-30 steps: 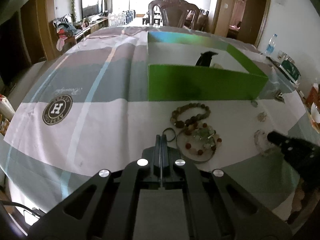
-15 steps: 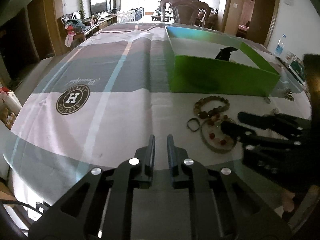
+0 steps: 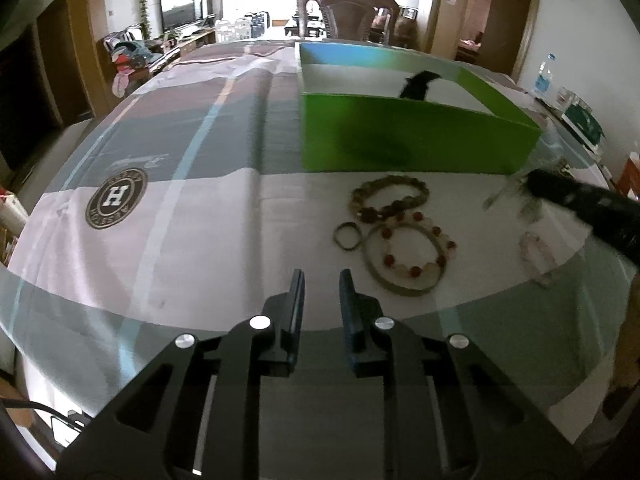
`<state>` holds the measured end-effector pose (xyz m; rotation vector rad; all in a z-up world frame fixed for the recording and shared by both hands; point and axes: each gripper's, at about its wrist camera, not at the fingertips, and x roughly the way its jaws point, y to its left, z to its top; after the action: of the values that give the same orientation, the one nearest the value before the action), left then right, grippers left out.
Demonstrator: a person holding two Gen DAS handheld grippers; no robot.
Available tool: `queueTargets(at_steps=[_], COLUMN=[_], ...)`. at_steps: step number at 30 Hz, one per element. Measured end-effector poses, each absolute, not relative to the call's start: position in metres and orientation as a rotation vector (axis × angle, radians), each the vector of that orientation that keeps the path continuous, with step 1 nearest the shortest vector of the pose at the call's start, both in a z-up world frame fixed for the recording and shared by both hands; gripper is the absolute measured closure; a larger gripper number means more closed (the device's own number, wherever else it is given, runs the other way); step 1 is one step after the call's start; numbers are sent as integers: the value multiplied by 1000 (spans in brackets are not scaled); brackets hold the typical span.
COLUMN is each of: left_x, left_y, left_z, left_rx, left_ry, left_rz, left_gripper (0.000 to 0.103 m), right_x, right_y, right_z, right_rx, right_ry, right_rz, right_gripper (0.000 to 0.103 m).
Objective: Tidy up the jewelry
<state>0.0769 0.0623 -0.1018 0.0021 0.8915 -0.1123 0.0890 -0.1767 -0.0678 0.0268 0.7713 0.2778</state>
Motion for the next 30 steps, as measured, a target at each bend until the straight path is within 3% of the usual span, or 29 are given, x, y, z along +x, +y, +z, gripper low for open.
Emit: queueTargets(at_steps=[8,14,24,27,30], left_x=[85,133,172,169,164], left_y=[33,27,16,15,18], left_z=[-105,-92,-115,-116,-112], left_rx=[39,32,124,119,115], left_ry=[907,903,956,949,951], left_rz=[-180,-199,-170,-188,-165], left_gripper=[85,84,84,92,92], right_x=[88,87,89,90,91], right_y=[-244,-246,-240,-240,-240], right_z=[-95,-114,-114,-115,-112], right_rx=[119,116,94,93,107], right_ry=[842,869,868,870,871], right_rz=[115,104,113,111,118], right_gripper=[95,95,95,95,95])
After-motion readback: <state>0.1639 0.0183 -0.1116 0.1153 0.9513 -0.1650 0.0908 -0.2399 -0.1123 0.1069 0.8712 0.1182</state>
